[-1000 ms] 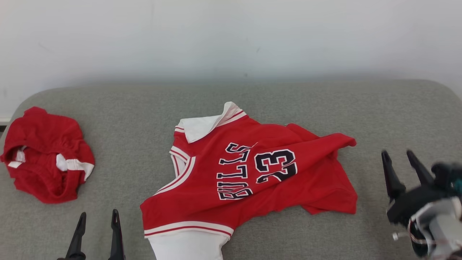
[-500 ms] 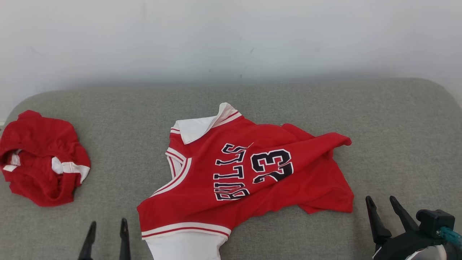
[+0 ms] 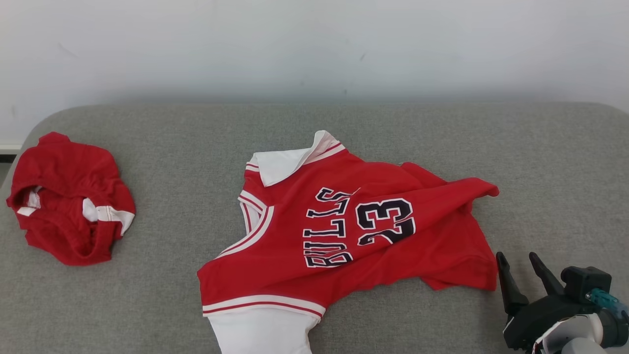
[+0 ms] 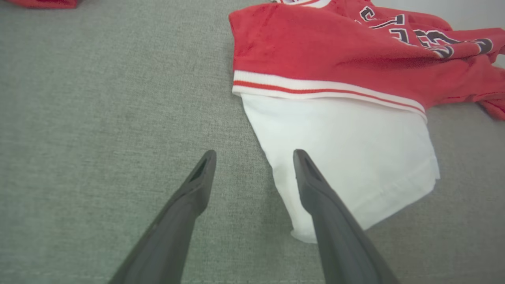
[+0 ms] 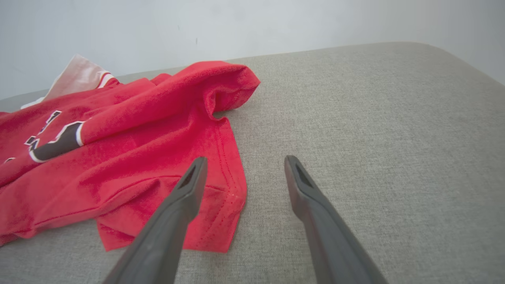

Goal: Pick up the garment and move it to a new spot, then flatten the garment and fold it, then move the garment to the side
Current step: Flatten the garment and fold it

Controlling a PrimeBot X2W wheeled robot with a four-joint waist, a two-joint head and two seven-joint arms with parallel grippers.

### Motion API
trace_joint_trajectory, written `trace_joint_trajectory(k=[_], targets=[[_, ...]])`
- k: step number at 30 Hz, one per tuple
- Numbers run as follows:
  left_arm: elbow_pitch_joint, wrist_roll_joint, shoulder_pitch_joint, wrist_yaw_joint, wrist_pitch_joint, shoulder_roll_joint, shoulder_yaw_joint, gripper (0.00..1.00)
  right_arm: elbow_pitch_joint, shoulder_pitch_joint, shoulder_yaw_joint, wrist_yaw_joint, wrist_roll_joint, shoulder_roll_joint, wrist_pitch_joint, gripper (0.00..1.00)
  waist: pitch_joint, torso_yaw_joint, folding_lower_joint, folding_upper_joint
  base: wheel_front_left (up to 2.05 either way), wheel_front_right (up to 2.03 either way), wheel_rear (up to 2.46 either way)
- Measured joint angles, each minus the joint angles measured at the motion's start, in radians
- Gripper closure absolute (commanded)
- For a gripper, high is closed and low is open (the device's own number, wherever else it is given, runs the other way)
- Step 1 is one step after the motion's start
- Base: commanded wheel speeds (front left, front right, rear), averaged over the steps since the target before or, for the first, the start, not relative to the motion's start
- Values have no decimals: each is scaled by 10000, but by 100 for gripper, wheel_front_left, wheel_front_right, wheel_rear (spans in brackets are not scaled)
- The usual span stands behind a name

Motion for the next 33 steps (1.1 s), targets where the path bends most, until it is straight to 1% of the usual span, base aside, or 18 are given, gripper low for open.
trace_joint_trajectory(k=[6,8,11,13,14,15,16,17,18,19,22,25,28,30,33], targets=[[865,-991,-215,-96,-98,-40,-698,0,986,-551,171,0,-71,90,35,0,200,119,0,0,0,0,0],[1043,-1707,-279,-104,-88,-58,-897,0,1321,-714,251,0,-69,107,19,0,259,166,0,0,0,0,0],[1499,-1958,-499,-104,-148,-54,-1244,0,1835,-905,397,0,-65,199,10,0,331,218,0,0,0,0,0],[1741,-2391,-653,-105,-184,-54,-1417,0,2151,-996,504,0,-23,280,6,0,360,250,0,0,0,0,0],[2050,-2855,-847,-104,-222,-27,-1659,0,2495,-1121,543,0,56,278,-38,0,366,287,-1,-1,0,0,0],[2203,-2987,-960,-104,-242,-13,-1758,29,2648,-1197,577,0,107,282,-59,51,367,308,-1,-1,0,0,0],[2391,-2993,-1086,-100,-249,12,-1896,71,2790,-1252,619,0,150,282,-86,76,363,328,-1,-1,0,0,0],[2539,-3101,-1188,-96,-255,54,-2002,100,2901,-1303,669,0,176,282,-138,100,353,343,-1,-1,0,0,0],[2661,-3384,-1272,-96,-268,77,-2096,100,2966,-1340,740,0,247,286,-219,100,333,355,-1,-1,0,0,0],[2803,-3434,-1338,-100,-347,79,-2201,100,3014,-1360,798,0,311,305,-318,100,308,358,-1,-1,0,0,0],[2966,-3561,-1439,-104,-543,19,-2401,100,3060,-1388,936,0,418,324,-569,100,207,337,0,0,0,0,0],[2892,-3490,-1436,-148,-669,-25,-2307,100,2909,-1321,1018,0,483,255,-715,100,119,319,-1,0,0,0,0],[2148,-3369,-1414,-38,-754,15,-1822,100,2288,-1061,997,0,585,96,-871,100,-15,298,0,1,0,0,0],[1218,-3150,-1300,102,-769,155,-1333,100,1739,-815,903,0,663,-19,-892,100,-84,275,0,0,0,0,0],[-105,-2702,-1084,192,-779,334,-771,100,819,-498,815,0,727,-109,-905,100,-142,167,0,0,0,0,0]])
